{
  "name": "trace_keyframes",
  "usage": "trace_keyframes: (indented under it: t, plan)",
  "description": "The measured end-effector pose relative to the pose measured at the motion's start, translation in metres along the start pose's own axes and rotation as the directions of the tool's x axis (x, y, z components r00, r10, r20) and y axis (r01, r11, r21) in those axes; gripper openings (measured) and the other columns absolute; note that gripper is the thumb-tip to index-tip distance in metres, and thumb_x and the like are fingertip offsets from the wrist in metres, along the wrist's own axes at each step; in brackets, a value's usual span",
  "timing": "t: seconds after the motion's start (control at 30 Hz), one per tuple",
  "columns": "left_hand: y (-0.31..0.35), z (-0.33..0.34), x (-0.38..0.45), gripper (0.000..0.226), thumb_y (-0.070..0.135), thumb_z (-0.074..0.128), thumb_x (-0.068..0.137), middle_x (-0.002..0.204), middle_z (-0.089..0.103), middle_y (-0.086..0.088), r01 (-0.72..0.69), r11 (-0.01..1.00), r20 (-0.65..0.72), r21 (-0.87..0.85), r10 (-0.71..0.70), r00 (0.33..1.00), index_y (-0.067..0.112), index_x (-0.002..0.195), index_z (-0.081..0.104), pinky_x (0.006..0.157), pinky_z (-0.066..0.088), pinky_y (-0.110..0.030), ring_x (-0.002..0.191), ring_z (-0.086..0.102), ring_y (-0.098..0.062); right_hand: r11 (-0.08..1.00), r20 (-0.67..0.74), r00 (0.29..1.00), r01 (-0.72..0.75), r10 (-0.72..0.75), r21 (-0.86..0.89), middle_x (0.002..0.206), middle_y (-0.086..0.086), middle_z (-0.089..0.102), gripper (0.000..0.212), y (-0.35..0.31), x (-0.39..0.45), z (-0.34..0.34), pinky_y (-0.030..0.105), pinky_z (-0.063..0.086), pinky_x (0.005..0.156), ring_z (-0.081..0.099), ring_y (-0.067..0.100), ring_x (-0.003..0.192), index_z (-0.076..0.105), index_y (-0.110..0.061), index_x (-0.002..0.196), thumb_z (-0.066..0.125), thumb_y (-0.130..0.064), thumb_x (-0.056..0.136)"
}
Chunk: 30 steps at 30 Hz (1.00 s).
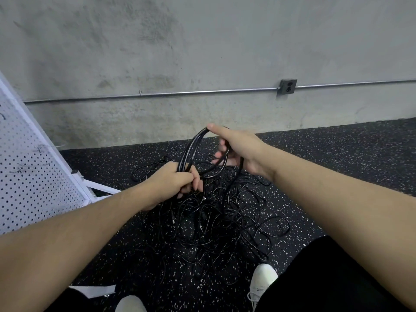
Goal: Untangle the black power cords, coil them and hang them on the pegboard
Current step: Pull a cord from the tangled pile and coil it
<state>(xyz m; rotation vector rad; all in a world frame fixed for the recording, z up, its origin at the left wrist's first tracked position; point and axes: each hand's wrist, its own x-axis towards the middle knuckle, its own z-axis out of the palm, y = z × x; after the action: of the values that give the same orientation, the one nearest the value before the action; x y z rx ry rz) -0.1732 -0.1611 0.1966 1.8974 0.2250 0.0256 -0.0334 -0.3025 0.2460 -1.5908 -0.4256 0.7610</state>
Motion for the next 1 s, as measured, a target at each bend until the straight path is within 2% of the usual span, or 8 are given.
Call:
trace_keyframes:
  t: [0.1, 0.2, 0.27, 0.43, 0.53, 0.73, 0.83, 1.0]
  plan:
    - [0.006, 0.003, 0.002, 0.022, 0.010, 0.048, 0.074, 0.096, 0.078, -0.007, -0.026, 0.985, -0.020, -0.168, 0.023, 1.000, 0.013, 0.055, 0.058, 0.057, 0.046, -0.025, 0.064, 0.058, -0.014, 0.950, -0.010, 0.999, 0.052, -0.051, 0.308, 0.056, -0.004, 0.038, 0.040, -0.006, 0.001, 0.009, 0.022, 0.044, 0.039, 0.037, 0.007, 0.041, 0.043, -0.021, 0.070, 0.067, -0.039, 0.096]
    - [0.009, 0.008, 0.007, 0.019, 0.013, 0.048, 0.067, 0.125, 0.073, 0.002, 0.002, 0.983, 0.001, -0.186, -0.002, 1.000, 0.014, 0.054, 0.063, 0.091, 0.052, -0.036, 0.114, 0.068, -0.020, 0.832, 0.032, 0.994, 0.067, -0.101, 0.550, 0.053, -0.005, 0.032, 0.046, -0.013, 0.001, 0.014, 0.017, 0.018, 0.031, 0.021, 0.005, 0.036, 0.034, -0.021, 0.064, 0.059, -0.034, 0.100]
    - [0.011, 0.010, 0.007, 0.029, 0.009, 0.044, 0.074, 0.128, 0.071, -0.008, 0.043, 0.977, 0.049, -0.208, -0.034, 0.998, 0.014, 0.058, 0.067, 0.094, 0.050, -0.037, 0.124, 0.064, -0.028, 0.774, 0.030, 0.993, 0.069, -0.112, 0.630, 0.050, -0.006, 0.029, 0.047, -0.013, 0.002, 0.015, 0.017, 0.011, 0.030, 0.017, 0.004, 0.034, 0.030, -0.023, 0.062, 0.055, -0.033, 0.101]
    - [0.026, 0.019, 0.003, 0.058, -0.006, 0.029, 0.086, 0.093, 0.071, -0.005, 0.142, 0.916, 0.171, -0.375, -0.082, 0.982, 0.014, 0.087, 0.084, 0.090, 0.057, -0.034, 0.087, 0.069, -0.022, 0.746, -0.032, 0.992, 0.110, -0.118, 0.656, 0.048, -0.008, 0.021, 0.050, -0.011, 0.004, 0.011, 0.019, 0.008, 0.032, 0.012, 0.006, 0.036, 0.027, -0.026, 0.058, 0.049, -0.031, 0.102]
    - [0.032, 0.020, 0.003, 0.057, 0.000, 0.032, 0.083, 0.080, 0.049, 0.001, 0.198, 0.875, 0.254, -0.442, -0.090, 0.963, 0.012, 0.112, 0.080, 0.067, 0.056, -0.033, 0.059, 0.042, -0.013, 0.753, -0.067, 0.992, 0.123, -0.104, 0.647, 0.047, -0.009, 0.018, 0.059, -0.011, 0.004, 0.010, 0.020, 0.007, 0.034, 0.011, 0.007, 0.037, 0.026, -0.028, 0.049, 0.047, -0.031, 0.104]
    - [0.029, 0.019, 0.004, 0.061, -0.004, 0.030, 0.088, 0.081, 0.042, 0.003, 0.230, 0.879, 0.251, -0.418, -0.131, 0.959, 0.017, 0.132, 0.067, 0.050, 0.026, -0.021, 0.055, 0.026, -0.008, 0.938, -0.120, 0.969, 0.240, -0.216, 0.252, 0.051, -0.004, 0.042, 0.050, -0.002, 0.007, 0.008, 0.024, 0.034, 0.046, 0.036, 0.013, 0.046, 0.037, -0.022, 0.065, 0.034, -0.049, 0.107]
    - [0.023, 0.015, 0.005, 0.062, -0.005, 0.034, 0.089, 0.083, 0.041, 0.003, 0.194, 0.890, 0.169, -0.414, -0.134, 0.976, 0.021, 0.136, 0.066, 0.049, 0.028, -0.020, 0.056, 0.029, -0.008, 0.972, 0.038, 0.993, 0.098, -0.108, 0.212, 0.086, 0.006, 0.075, 0.068, 0.015, 0.008, 0.001, 0.040, 0.053, 0.085, 0.066, 0.020, 0.086, 0.061, -0.013, 0.102, 0.013, -0.061, 0.105]
    - [0.022, 0.003, 0.012, 0.064, -0.005, 0.034, 0.090, 0.091, 0.046, 0.003, 0.071, 0.841, -0.063, -0.537, -0.123, 0.990, 0.028, 0.134, 0.066, 0.046, 0.034, -0.020, 0.053, 0.032, -0.007, 0.933, 0.426, 0.890, -0.002, 0.166, -0.360, 0.131, -0.001, 0.068, 0.062, 0.046, 0.008, -0.002, 0.056, 0.033, 0.116, 0.057, 0.018, 0.129, 0.048, -0.021, 0.147, 0.037, -0.015, 0.086]
